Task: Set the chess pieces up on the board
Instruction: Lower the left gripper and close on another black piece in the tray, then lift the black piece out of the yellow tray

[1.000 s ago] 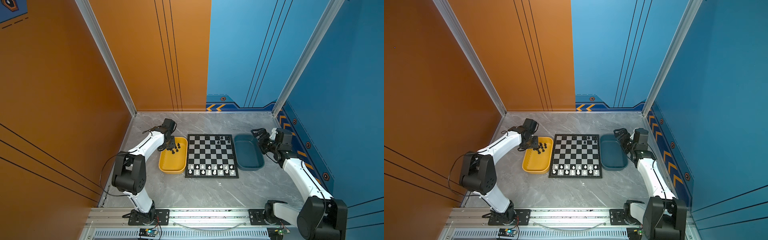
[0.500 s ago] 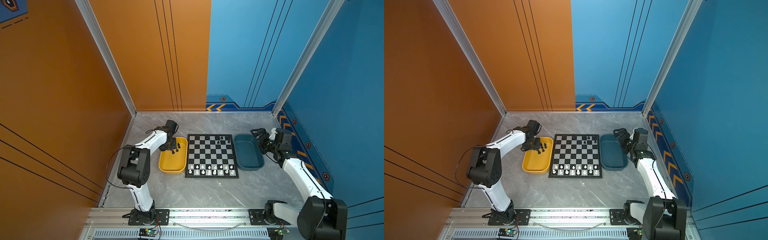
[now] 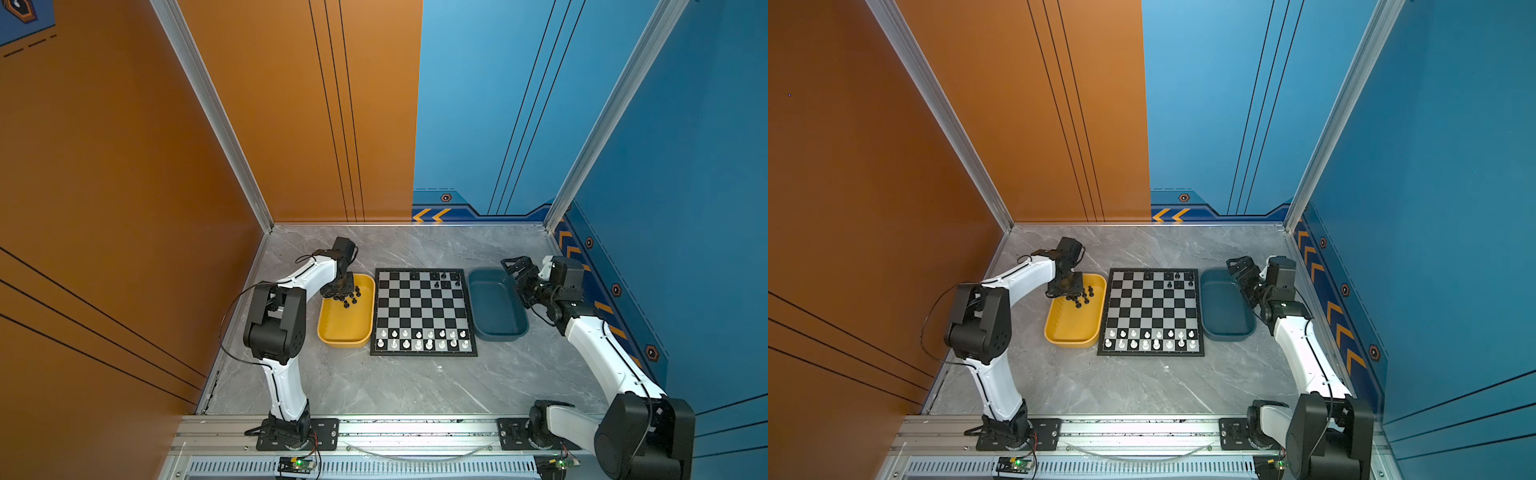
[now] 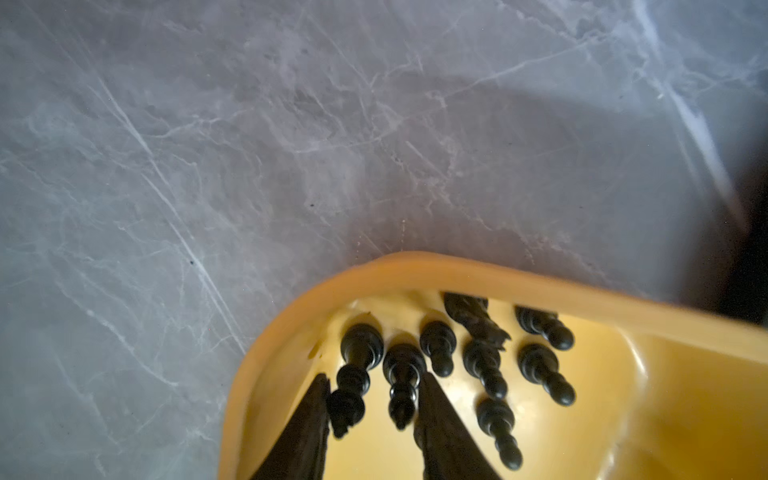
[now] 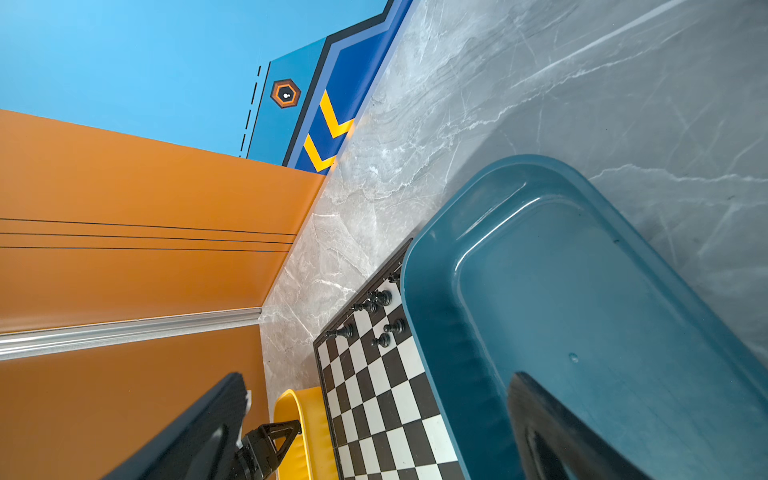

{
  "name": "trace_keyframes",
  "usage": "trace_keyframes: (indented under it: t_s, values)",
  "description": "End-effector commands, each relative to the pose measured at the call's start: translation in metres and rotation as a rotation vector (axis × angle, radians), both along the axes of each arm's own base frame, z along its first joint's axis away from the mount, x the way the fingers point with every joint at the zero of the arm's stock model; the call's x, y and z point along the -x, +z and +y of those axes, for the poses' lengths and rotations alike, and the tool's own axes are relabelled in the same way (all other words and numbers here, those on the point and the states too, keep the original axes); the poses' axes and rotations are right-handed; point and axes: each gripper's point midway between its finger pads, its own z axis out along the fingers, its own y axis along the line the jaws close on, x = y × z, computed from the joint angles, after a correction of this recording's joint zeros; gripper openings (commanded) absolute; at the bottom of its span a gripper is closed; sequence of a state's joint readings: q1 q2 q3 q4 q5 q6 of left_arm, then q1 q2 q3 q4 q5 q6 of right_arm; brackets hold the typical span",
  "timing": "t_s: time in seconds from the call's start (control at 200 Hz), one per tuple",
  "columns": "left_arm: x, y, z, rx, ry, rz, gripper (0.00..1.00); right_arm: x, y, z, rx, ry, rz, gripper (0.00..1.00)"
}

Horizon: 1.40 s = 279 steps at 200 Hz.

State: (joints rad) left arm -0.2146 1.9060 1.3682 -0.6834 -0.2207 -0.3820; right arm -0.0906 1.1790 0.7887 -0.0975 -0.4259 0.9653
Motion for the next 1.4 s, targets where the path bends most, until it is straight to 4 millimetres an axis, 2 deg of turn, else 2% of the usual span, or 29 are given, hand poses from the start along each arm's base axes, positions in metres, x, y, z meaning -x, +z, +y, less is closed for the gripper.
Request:
trace_keyframes:
  t_s: [0.0,0.626,1.006,1.166,1.261,1.391]
  values:
    - [-0.006,0.002,0.007,-0.019,0.002,-0.001,0.36,-0.003,0.003,0.001,0.014,0.004,0.004,1.0]
    - [-0.01,0.001,0.006,-0.018,-0.003,-0.003,0.26,-0.003,0.004,0.004,0.015,0.009,0.004,1.0]
    - [-0.009,-0.003,0.004,-0.016,-0.004,0.007,0.16,-0.002,0.004,0.003,0.017,0.009,0.007,1.0]
    - [-0.008,-0.005,0.004,-0.016,-0.005,0.013,0.08,-0.002,0.004,0.003,0.017,0.009,0.007,1.0]
    - [-0.008,-0.003,0.004,-0.017,-0.003,0.007,0.0,-0.002,0.004,0.003,0.017,0.009,0.006,1.0]
    - [-0.007,0.006,0.002,-0.015,-0.008,-0.013,0.0,-0.003,0.004,0.003,0.017,0.009,0.005,1.0]
